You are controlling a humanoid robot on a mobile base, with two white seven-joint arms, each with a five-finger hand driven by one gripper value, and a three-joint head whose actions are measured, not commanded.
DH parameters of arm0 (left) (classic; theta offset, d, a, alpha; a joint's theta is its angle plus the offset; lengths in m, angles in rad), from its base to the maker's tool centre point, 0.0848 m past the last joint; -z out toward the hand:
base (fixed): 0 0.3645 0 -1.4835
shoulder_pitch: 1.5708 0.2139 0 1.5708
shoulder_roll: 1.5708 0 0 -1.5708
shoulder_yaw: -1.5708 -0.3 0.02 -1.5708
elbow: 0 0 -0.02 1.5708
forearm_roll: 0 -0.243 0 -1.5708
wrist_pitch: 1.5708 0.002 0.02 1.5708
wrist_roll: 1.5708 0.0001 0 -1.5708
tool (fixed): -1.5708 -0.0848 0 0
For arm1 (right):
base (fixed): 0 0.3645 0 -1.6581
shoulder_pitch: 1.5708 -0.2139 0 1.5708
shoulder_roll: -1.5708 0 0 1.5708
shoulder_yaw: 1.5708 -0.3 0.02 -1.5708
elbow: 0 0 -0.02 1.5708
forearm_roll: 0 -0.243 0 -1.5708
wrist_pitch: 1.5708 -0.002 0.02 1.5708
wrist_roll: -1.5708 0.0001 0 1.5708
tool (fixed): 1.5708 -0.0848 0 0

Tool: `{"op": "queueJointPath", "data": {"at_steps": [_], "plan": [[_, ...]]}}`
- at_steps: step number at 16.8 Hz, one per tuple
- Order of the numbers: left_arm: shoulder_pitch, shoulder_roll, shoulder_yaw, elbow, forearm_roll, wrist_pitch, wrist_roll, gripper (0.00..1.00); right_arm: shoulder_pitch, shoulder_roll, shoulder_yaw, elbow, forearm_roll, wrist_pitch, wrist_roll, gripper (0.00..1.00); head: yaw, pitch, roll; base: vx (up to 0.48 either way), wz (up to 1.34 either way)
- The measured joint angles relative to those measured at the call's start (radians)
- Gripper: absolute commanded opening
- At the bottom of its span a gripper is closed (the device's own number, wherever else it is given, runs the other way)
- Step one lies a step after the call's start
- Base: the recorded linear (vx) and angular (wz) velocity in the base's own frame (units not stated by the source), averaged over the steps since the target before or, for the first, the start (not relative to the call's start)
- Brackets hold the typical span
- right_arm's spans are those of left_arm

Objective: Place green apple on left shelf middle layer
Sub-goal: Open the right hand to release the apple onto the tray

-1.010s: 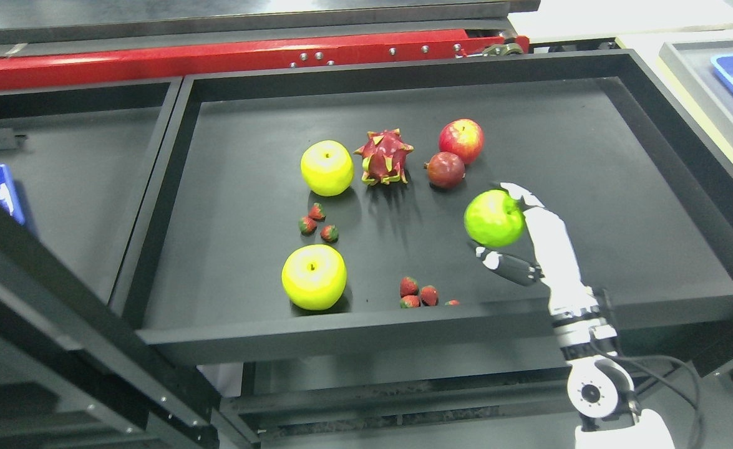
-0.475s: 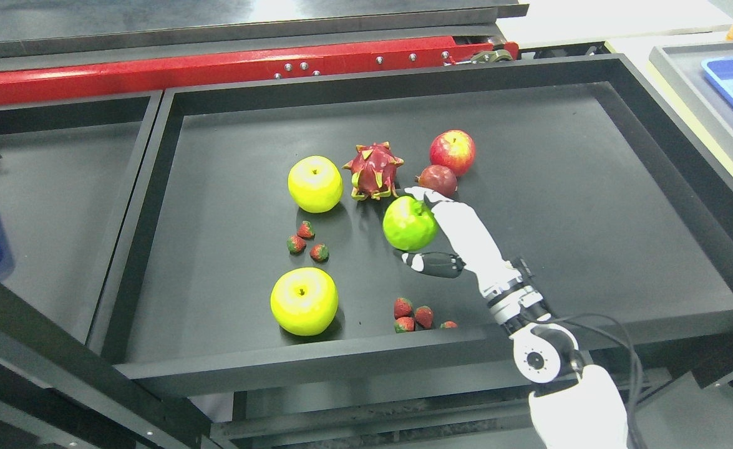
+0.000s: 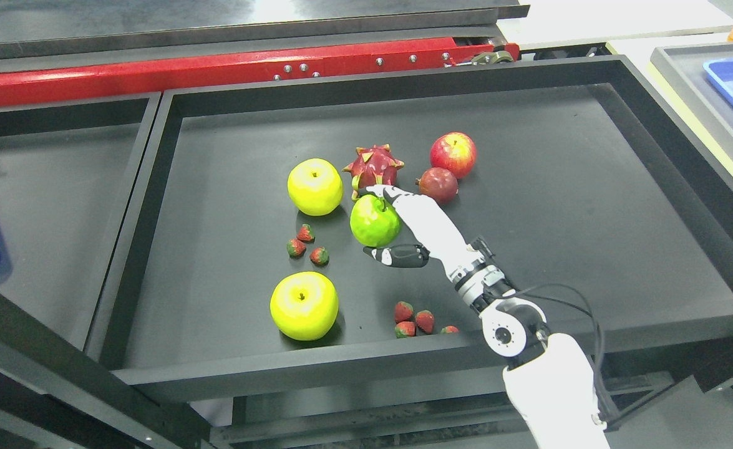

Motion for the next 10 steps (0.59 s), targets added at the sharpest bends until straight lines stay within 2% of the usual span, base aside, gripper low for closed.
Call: {"op": "queueJointPath", "data": {"at_steps": [1,4,10], "plan": [[0.0,0.0,0.0,0.0,0.0,0.0,0.0,1.0,-0.014,0.0,0.003,0.022,0.0,0.009,0.0,0.99,0.0,0.0,0.0,0.019,0.0],[0.0,0.0,0.0,0.0,0.0,0.0,0.0,1.0,-0.039,0.0,-0.008,0.07,-0.021,0.058,0.003,1.0,0.0,0.0,0.0,0.032,0.0],[0.0,0.0,0.0,0.0,0.0,0.0,0.0,1.0,-0.051,0.0,-0.071,0.118,-0.236,0.077,-0.005,1.0,0.0,0.0,0.0,0.032,0.0]]}}
